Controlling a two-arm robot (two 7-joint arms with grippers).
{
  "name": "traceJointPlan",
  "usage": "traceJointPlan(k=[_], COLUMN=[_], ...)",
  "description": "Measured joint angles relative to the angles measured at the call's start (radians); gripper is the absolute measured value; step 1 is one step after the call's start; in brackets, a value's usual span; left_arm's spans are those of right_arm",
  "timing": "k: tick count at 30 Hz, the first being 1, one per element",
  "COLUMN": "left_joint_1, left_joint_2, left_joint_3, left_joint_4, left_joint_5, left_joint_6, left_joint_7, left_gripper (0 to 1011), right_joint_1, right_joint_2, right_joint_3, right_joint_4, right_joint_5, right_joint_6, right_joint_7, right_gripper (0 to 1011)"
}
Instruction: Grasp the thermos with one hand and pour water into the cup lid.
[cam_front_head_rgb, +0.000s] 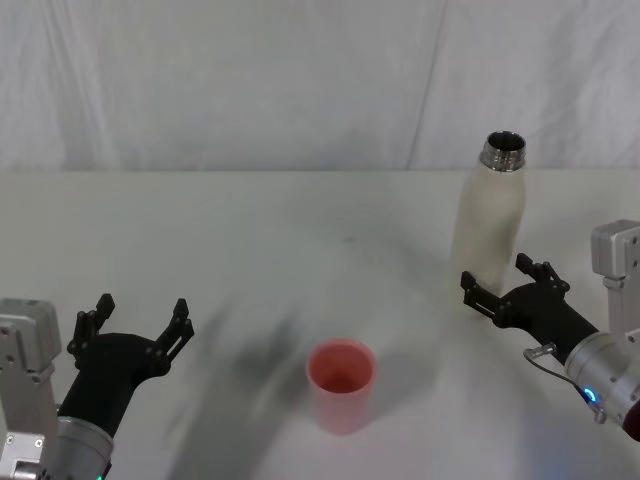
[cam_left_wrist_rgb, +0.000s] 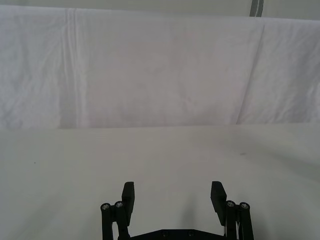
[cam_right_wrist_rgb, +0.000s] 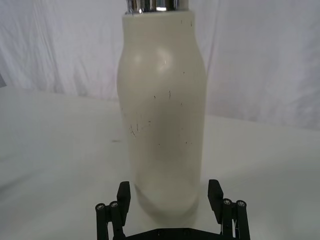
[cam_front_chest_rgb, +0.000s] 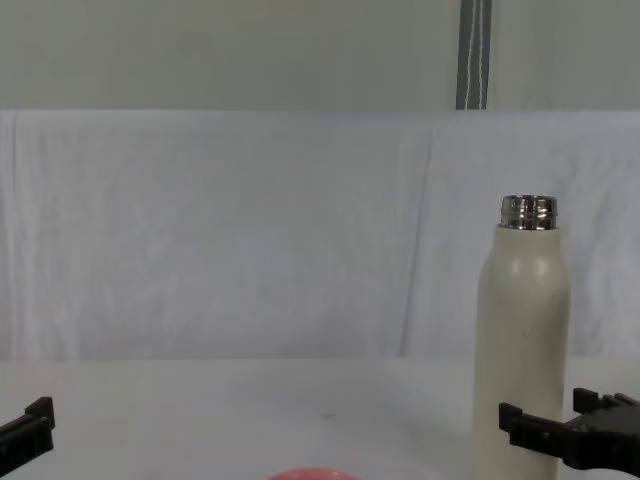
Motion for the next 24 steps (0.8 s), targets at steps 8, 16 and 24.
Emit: traceJointPlan(k=[8, 16, 24], left_joint_1=[0.0, 0.0, 0.0], left_joint_2=[0.0, 0.0, 0.0], left_joint_3=[0.0, 0.0, 0.0], left_joint_4=[0.0, 0.0, 0.0], left_joint_5=[0.0, 0.0, 0.0], left_joint_6=[0.0, 0.0, 0.0], left_joint_7=[0.0, 0.0, 0.0], left_gripper=[1001, 1001, 1001], right_joint_1=[-0.045, -0.087, -0.123], right_joint_2=[0.018, 0.032, 0.034], right_joint_3=[0.016, 0.031, 0.038], right_joint_4=[-0.072, -0.146, -0.199], right_joint_5=[0.001, -0.005, -0.018], right_joint_6=[0.008, 0.006, -0.011], right_joint_7=[-0.013, -0.03, -0.04], right_gripper=[1000, 1000, 1000])
